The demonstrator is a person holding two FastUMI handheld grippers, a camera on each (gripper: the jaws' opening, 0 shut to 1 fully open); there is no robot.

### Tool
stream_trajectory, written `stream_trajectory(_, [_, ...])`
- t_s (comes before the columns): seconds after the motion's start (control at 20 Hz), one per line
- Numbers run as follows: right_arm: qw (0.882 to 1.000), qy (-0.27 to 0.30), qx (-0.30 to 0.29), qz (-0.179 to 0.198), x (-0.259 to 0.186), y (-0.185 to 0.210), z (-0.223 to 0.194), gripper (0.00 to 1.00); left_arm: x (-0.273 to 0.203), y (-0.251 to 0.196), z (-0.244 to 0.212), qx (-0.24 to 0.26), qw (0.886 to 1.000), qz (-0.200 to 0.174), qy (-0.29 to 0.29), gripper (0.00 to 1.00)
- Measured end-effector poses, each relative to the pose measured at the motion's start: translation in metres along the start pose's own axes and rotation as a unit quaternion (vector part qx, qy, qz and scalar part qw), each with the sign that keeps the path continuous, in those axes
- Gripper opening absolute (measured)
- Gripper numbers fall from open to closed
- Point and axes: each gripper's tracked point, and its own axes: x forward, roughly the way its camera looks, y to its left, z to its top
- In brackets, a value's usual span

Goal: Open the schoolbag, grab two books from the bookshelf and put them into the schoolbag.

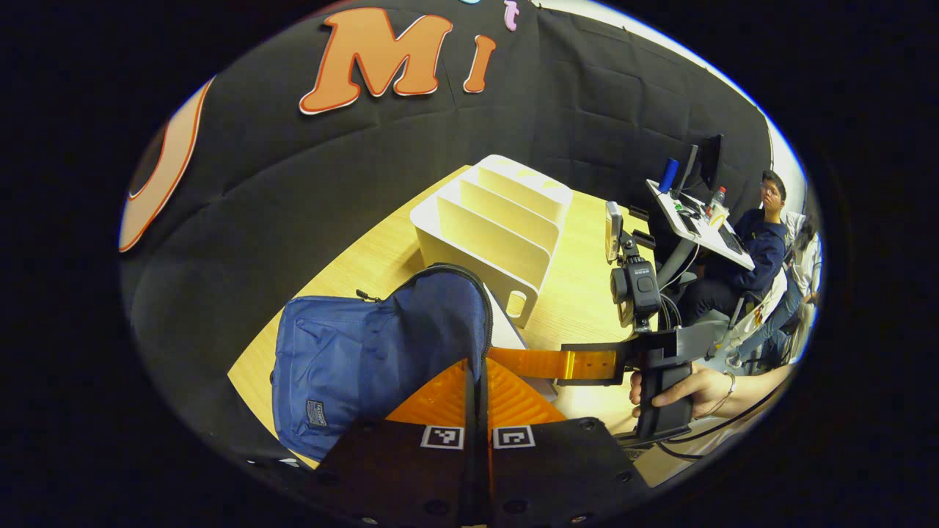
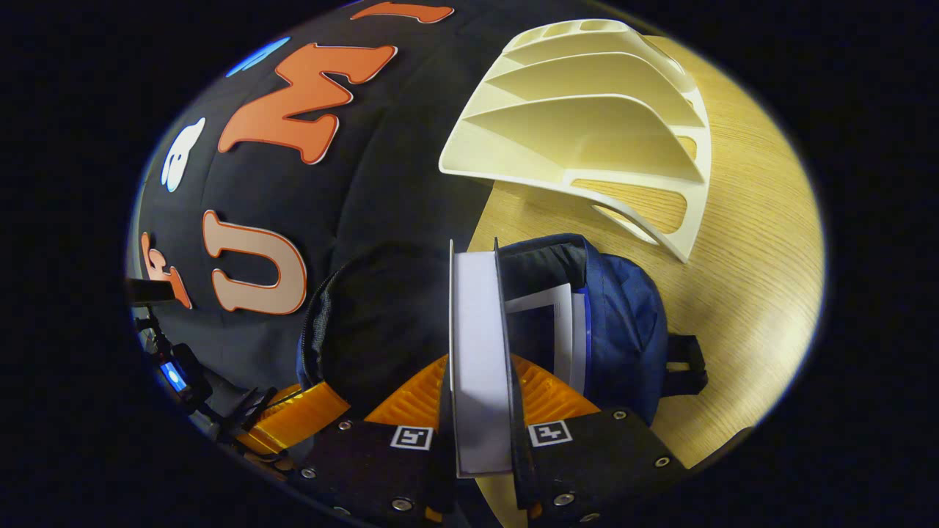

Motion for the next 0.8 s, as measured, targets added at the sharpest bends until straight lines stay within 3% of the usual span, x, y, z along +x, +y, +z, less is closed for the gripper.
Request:
stream_trajectory(0.5, [0.986,0.074,-0.036,-0.143,0.0,-0.016,-0.006,0.55,-0.003,0.007,0.0,-0.016,1.0,-0.001,-0.003,0.0])
stream_trajectory(0.55, [0.984,0.077,-0.039,-0.156,0.001,-0.016,-0.01,0.41,-0.003,0.006,-0.001,-0.014,1.0,-0.001,-0.002,0.0])
stream_trajectory(0.6, [0.981,0.081,-0.041,-0.171,0.002,-0.017,-0.01,0.84,-0.002,0.006,0.0,-0.014,1.0,-0.001,-0.002,0.01])
stream_trajectory(0.65, [0.979,0.085,-0.046,-0.179,0.002,-0.017,-0.009,0.58,-0.002,0.007,-0.001,-0.015,1.0,-0.002,-0.003,0.01])
stream_trajectory(0.7, [0.977,0.09,-0.052,-0.188,0.003,-0.015,-0.009,0.9,-0.002,0.007,-0.002,-0.019,1.0,-0.004,-0.005,0.01])
stream_trajectory(0.8, [0.973,0.105,-0.067,-0.194,0.005,-0.008,-0.009,0.96,0.0,0.004,-0.002,-0.026,1.0,-0.011,-0.009,0.0])
